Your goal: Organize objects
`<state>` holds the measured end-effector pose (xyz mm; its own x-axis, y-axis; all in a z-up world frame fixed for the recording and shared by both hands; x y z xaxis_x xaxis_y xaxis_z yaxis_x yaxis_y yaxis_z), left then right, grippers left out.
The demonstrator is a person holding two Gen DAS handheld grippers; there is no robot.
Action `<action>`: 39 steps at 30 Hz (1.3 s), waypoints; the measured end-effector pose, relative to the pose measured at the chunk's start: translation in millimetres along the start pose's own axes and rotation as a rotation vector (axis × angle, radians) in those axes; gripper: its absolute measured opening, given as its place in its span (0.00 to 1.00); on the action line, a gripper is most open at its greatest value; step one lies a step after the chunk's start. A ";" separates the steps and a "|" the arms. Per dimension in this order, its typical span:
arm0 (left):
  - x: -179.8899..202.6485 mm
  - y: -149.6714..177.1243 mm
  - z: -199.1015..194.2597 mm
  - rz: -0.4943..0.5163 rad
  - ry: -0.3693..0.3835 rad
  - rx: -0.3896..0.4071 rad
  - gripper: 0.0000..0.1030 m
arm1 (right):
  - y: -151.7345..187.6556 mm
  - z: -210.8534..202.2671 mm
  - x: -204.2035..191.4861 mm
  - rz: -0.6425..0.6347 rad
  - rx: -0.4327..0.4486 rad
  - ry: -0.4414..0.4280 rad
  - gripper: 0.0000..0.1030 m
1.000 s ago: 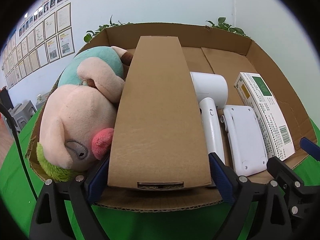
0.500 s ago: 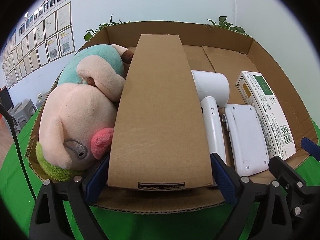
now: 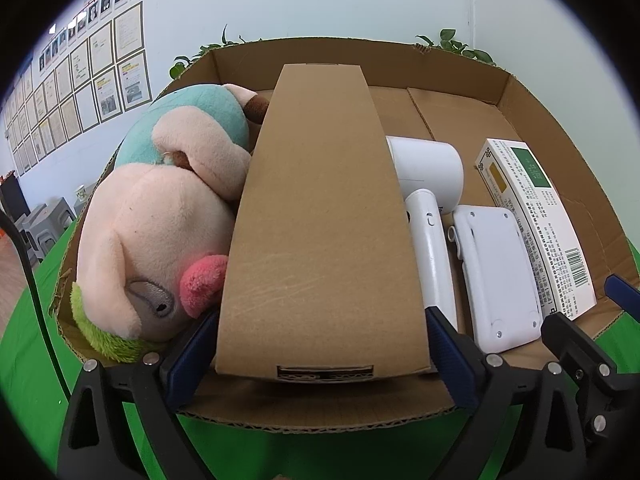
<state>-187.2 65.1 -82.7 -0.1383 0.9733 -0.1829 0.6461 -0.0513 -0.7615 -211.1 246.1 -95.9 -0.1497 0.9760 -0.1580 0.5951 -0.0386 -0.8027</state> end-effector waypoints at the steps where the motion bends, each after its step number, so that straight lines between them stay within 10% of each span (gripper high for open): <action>1: -0.2 -0.1 0.1 0.000 0.000 0.000 0.94 | -0.1 0.0 0.0 0.000 0.000 0.000 1.00; 39: -5.1 0.3 -2.4 -0.004 -0.013 0.014 0.95 | -2.5 4.5 1.2 -0.006 -0.004 0.003 1.00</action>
<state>-184.5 60.7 -80.5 -0.1510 0.9705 -0.1882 0.6352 -0.0506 -0.7707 -216.4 246.4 -96.8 -0.1506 0.9769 -0.1518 0.5975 -0.0324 -0.8012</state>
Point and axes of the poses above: each gripper's, at about its wrist camera, not at the fingertips, and z roughly the way its jaws point, x to its right, y to its underside, the point moved 6 cm from there along z, roughly the way its jaws point, and after that the axes turned 15 degrees about -y, right-handed, at the moved point
